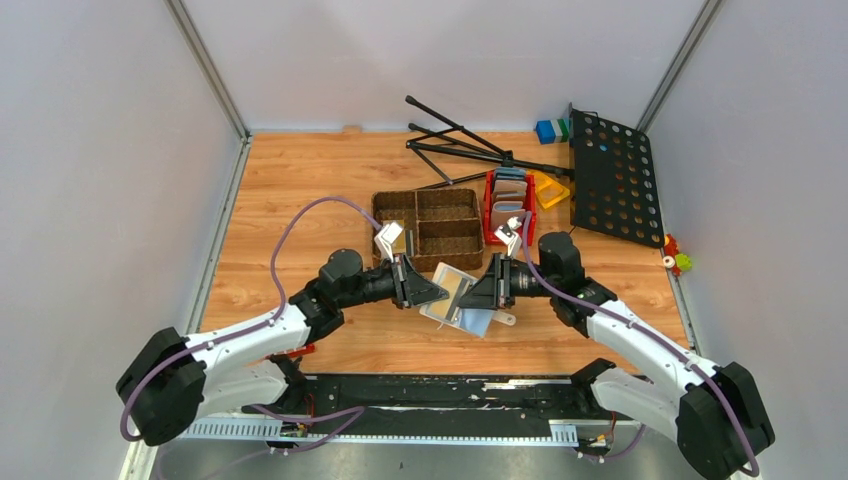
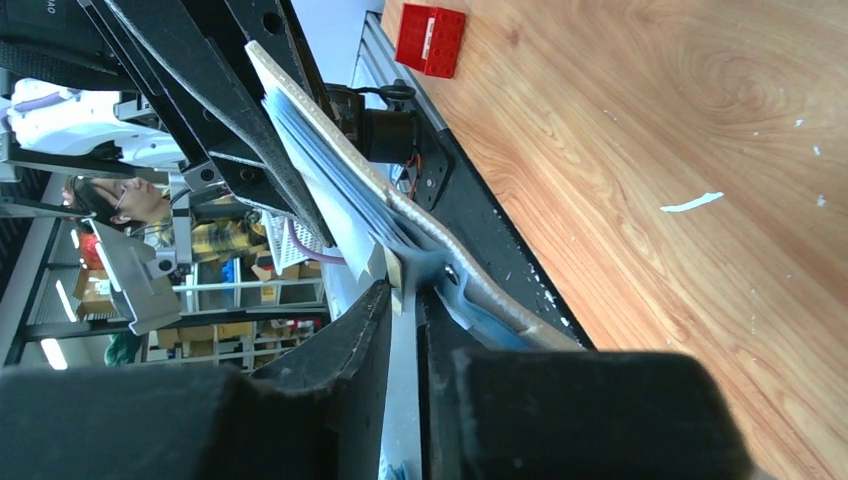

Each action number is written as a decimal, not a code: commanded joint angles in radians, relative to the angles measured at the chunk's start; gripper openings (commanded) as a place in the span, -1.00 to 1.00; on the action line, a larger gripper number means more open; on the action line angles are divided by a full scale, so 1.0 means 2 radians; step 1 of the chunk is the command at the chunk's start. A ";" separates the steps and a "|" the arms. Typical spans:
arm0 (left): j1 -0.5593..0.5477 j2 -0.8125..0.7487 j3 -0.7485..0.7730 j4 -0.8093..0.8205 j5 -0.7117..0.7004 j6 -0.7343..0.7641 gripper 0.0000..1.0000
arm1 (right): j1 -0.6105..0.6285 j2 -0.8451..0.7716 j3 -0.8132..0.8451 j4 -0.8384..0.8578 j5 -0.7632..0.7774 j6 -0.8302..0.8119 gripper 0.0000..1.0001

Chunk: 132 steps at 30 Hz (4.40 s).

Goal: Take the credit cards out of the card holder
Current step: Remove the credit card from the card holder.

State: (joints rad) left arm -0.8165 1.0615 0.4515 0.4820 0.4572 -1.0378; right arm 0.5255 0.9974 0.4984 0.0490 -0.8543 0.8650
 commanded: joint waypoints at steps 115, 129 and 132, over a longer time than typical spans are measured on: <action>-0.027 0.118 -0.105 0.558 -0.099 -0.242 -1.00 | 0.013 0.013 -0.081 0.340 0.068 0.123 -0.32; -0.037 0.140 -0.119 0.553 -0.122 -0.208 -1.00 | 0.017 0.005 -0.070 0.463 0.086 0.207 -0.35; -0.037 0.146 -0.120 0.552 -0.120 -0.204 -0.93 | 0.017 -0.013 -0.062 0.442 0.099 0.202 -0.35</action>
State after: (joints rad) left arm -0.8547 1.3392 0.1898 1.4918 0.1467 -1.4723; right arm 0.5495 1.0145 0.3458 0.8852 -0.7483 1.2507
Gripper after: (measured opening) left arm 0.170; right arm 0.326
